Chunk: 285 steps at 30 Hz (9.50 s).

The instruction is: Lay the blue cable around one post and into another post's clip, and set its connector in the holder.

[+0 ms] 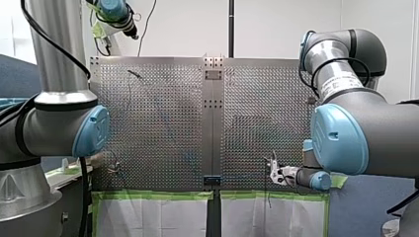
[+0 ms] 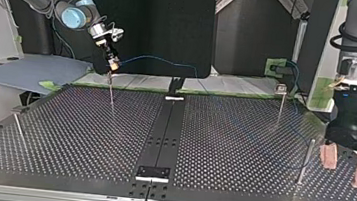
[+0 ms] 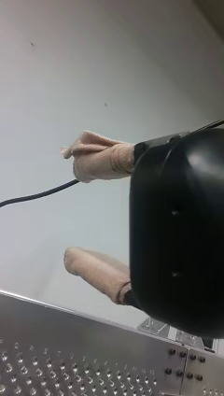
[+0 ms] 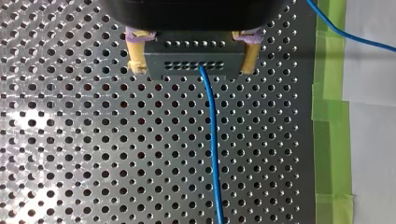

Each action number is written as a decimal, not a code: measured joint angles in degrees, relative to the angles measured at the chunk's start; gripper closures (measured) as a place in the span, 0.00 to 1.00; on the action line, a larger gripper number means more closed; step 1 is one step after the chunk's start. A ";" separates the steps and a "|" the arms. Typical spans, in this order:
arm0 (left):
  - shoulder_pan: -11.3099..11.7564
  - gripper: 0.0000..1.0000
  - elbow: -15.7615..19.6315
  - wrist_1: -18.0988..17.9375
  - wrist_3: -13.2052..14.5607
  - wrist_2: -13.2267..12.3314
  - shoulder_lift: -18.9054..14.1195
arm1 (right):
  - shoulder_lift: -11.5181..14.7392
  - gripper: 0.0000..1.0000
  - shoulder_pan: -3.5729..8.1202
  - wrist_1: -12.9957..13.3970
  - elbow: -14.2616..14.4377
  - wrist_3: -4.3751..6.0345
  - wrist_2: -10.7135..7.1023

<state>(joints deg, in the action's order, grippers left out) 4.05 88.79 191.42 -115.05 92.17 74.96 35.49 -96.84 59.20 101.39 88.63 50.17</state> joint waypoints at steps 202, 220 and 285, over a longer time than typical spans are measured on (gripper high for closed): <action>-8.10 0.00 14.64 4.41 33.20 10.51 -0.09 | 0.02 0.91 -0.95 -0.41 -0.01 -0.64 0.95; -17.05 0.00 22.99 -4.54 25.06 15.34 8.21 | 0.06 0.91 -1.08 -2.47 -0.33 -3.13 2.75; -50.86 0.00 22.84 -38.33 12.30 19.30 41.16 | 0.06 0.91 -1.04 -2.94 -0.42 -4.79 2.84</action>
<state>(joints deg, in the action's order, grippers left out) -46.81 111.63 153.09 -102.74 111.48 116.12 35.55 -97.89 56.26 100.97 83.84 53.01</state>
